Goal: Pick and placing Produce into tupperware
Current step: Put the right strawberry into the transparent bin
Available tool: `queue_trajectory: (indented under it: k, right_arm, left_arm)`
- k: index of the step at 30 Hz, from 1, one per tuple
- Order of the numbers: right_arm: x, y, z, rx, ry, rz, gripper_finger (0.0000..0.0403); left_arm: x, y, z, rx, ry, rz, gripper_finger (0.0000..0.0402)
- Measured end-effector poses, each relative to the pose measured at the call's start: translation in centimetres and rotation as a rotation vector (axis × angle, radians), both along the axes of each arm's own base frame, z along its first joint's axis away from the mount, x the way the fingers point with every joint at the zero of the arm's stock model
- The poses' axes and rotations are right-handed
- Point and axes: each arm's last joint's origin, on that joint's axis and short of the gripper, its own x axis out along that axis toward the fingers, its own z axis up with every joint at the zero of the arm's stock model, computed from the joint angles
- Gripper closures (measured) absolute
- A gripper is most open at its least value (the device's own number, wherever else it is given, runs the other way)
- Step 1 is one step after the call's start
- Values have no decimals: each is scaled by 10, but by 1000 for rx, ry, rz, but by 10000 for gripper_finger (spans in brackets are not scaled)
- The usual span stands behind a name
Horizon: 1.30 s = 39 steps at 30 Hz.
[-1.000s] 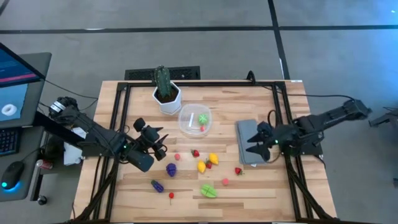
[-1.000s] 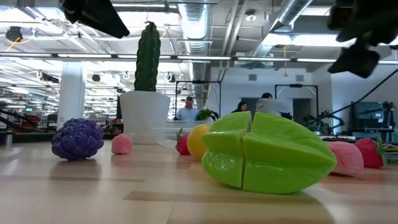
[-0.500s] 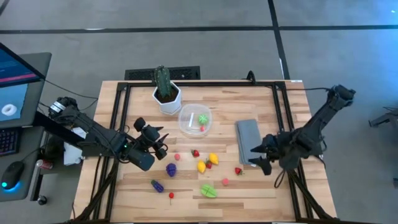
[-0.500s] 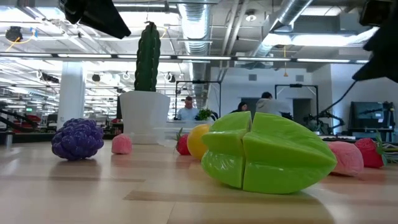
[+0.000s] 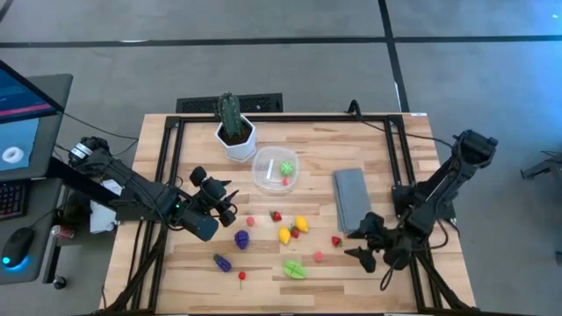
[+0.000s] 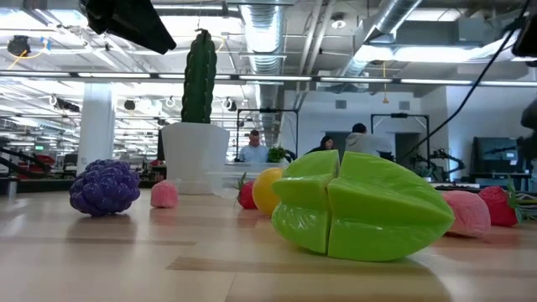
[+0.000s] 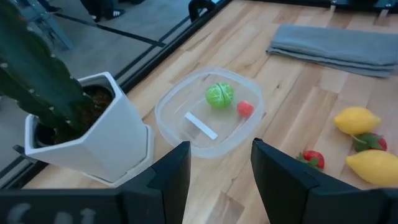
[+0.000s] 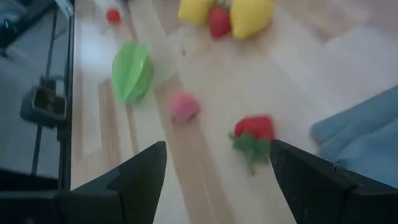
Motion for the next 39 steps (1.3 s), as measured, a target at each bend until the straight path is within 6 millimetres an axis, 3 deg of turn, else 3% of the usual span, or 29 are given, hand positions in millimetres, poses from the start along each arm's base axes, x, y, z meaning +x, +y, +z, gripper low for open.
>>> queue_trajectory:
  k: [5, 10, 26, 34, 39]
  right_arm:
    - [6, 8, -13, 7, 38, 31, 92]
    - [13, 13, -12, -25, 40, 41, 92]
    - [20, -17, 7, -127, 52, 7, 92]
    - [23, -19, -2, -229, 90, 73, 92]
    - [32, -27, -5, -101, 175, 54, 92]
  left_arm:
    - [0, 0, 0, 0, 1, -1, 242]
    - [0, 0, -1, -18, 11, -12, 242]
    - [0, -1, -1, -27, 16, -18, 242]
    - [0, -1, -1, -26, 16, -18, 242]
    - [0, -1, -1, -29, 13, -15, 242]
